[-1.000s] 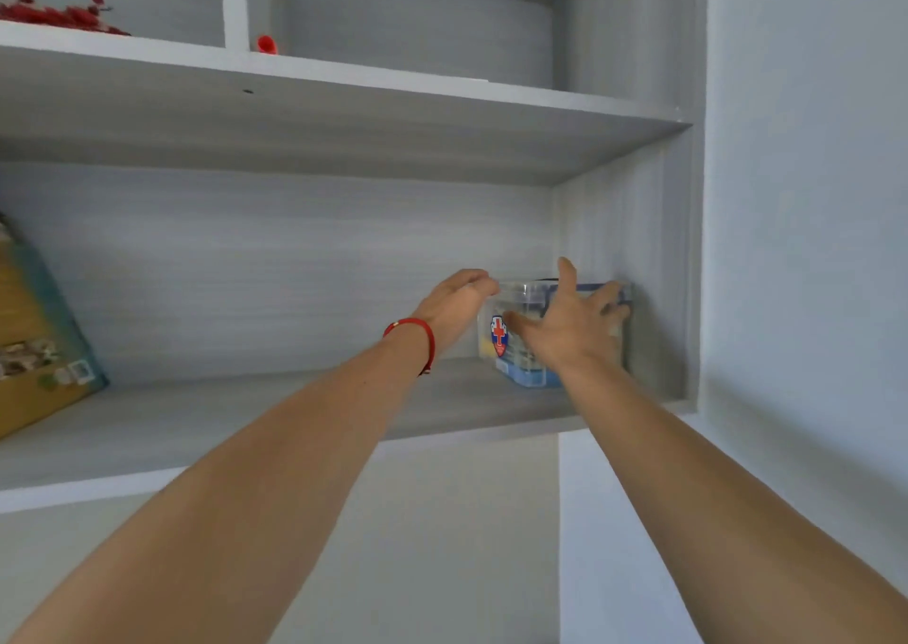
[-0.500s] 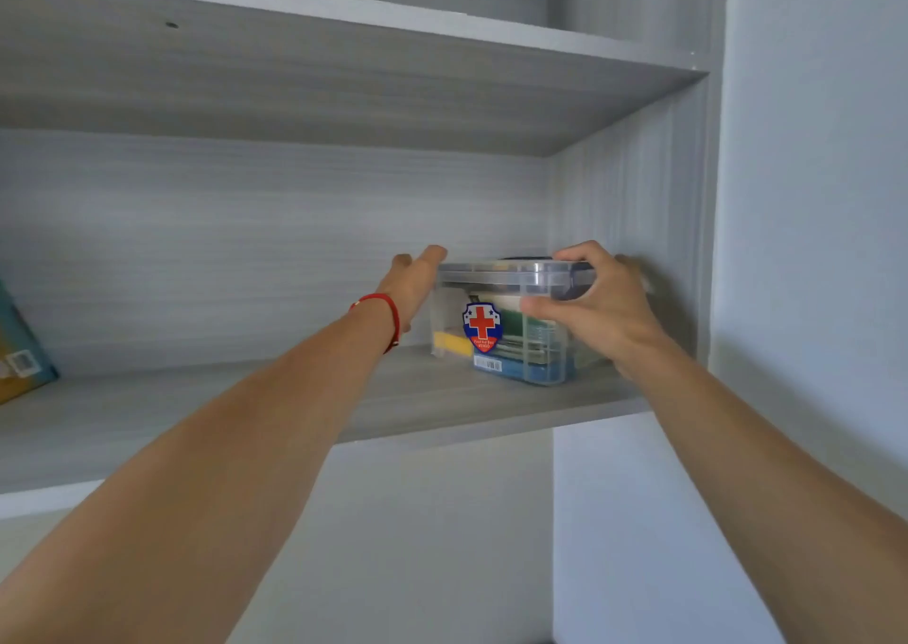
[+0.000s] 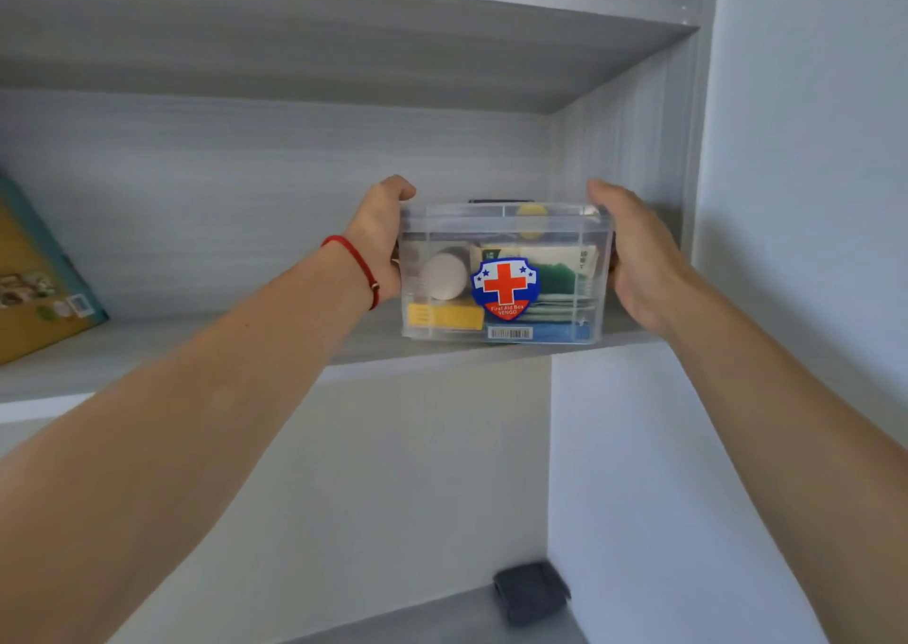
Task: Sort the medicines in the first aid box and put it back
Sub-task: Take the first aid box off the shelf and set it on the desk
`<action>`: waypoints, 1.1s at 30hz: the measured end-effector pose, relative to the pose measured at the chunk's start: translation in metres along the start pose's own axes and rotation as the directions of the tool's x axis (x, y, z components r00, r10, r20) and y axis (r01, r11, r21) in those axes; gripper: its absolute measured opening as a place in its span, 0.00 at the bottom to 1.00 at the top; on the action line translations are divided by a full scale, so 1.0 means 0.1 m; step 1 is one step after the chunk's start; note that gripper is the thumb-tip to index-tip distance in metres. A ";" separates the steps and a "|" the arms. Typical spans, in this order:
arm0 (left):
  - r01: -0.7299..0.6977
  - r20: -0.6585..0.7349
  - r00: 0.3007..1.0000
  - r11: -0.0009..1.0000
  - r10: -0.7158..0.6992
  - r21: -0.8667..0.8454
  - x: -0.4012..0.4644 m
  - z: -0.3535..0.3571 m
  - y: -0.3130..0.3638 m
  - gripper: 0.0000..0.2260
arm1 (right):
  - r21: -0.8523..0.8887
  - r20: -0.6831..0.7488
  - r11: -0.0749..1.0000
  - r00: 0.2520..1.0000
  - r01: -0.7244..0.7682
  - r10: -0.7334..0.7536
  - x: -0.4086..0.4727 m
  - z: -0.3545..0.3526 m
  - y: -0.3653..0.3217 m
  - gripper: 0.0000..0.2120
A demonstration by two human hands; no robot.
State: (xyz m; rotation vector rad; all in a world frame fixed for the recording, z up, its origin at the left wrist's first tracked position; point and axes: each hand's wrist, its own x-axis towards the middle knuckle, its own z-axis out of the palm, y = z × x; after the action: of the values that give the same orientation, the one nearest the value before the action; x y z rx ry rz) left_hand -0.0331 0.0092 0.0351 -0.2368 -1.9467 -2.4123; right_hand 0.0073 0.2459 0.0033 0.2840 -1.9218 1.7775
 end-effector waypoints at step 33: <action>0.635 -0.308 0.715 0.767 -0.628 -0.092 -2.89 -1.51 -4.26 0.11 | 0.221 -0.034 0.566 0.573 -0.794 0.819 -4.04 0.23 3.22 0.13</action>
State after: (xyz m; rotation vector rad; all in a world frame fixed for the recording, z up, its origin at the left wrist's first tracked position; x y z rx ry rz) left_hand 0.1862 -0.0663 -0.4489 0.9357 -2.1217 -2.5360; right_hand 0.1930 0.1908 -0.4761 -0.8103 -1.9167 2.4573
